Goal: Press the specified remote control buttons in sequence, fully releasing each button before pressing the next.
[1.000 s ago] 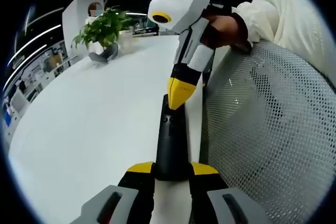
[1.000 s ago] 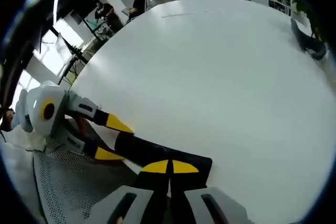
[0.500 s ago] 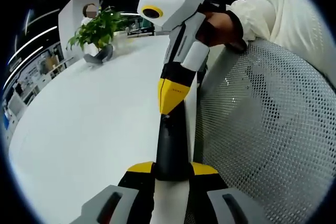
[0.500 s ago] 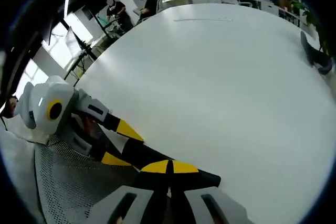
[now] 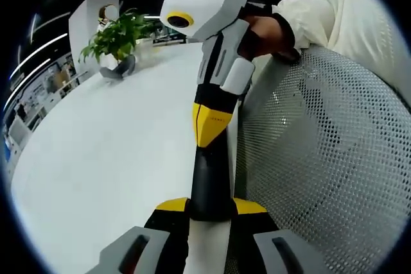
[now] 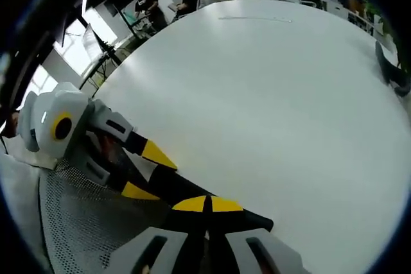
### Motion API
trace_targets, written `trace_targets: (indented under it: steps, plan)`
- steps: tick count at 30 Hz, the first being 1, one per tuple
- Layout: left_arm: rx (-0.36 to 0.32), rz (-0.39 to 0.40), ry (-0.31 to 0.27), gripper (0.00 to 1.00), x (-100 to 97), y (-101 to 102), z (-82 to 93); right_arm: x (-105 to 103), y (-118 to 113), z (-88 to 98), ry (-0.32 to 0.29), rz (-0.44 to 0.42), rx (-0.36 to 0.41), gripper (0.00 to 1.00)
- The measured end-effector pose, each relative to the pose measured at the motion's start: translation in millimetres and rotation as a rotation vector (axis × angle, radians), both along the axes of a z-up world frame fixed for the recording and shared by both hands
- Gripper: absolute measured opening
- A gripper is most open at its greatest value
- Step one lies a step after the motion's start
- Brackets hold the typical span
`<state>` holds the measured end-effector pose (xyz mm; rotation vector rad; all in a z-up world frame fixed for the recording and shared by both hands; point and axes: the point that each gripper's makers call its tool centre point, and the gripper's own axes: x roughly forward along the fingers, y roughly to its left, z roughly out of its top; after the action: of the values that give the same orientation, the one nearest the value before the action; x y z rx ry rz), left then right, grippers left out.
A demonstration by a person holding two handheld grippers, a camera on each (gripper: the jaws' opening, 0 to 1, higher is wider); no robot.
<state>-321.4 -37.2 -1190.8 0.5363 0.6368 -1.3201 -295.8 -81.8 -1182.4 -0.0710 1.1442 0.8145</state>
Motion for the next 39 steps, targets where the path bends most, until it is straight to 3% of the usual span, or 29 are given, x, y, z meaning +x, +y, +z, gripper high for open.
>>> trace_targets:
  steps: [20,21,22,23,24,25,29,33,39]
  plan:
    - [0.002,-0.006,-0.001,0.24,0.8,0,-0.2,5,4,-4.5,-0.097,0.068,-0.083,0.0]
    - [0.002,-0.006,-0.002,0.24,0.7,0,-0.1,11,4,-7.7,-0.143,0.064,-0.099,0.0]
    - [0.003,-0.014,-0.002,0.24,-0.5,-1,-0.2,10,2,-11.4,-0.15,0.093,-0.13,0.0]
    - [0.004,-0.046,-0.021,0.24,-1.9,-2,0.1,6,0,-18.1,-0.134,0.128,-0.179,0.0]
    - [0.006,-0.047,-0.023,0.24,-3.6,-3,-0.6,3,-5,-16.6,-0.115,0.103,-0.218,0.0]
    - [0.012,-0.044,-0.029,0.24,-4.4,-3,-1.0,4,4,-16.0,-0.119,0.114,-0.18,0.0]
    - [0.002,-0.034,-0.018,0.24,-1.9,-4,-0.4,7,0,-15.1,-0.131,0.131,-0.197,0.0]
    - [-0.002,-0.017,-0.008,0.24,0.3,-4,-0.7,14,2,-0.9,-0.152,0.06,-0.116,0.0]
    - [-0.001,-0.01,0.0,0.24,1.5,-4,-1.7,18,-5,4.6,-0.12,-0.02,-0.069,0.0]
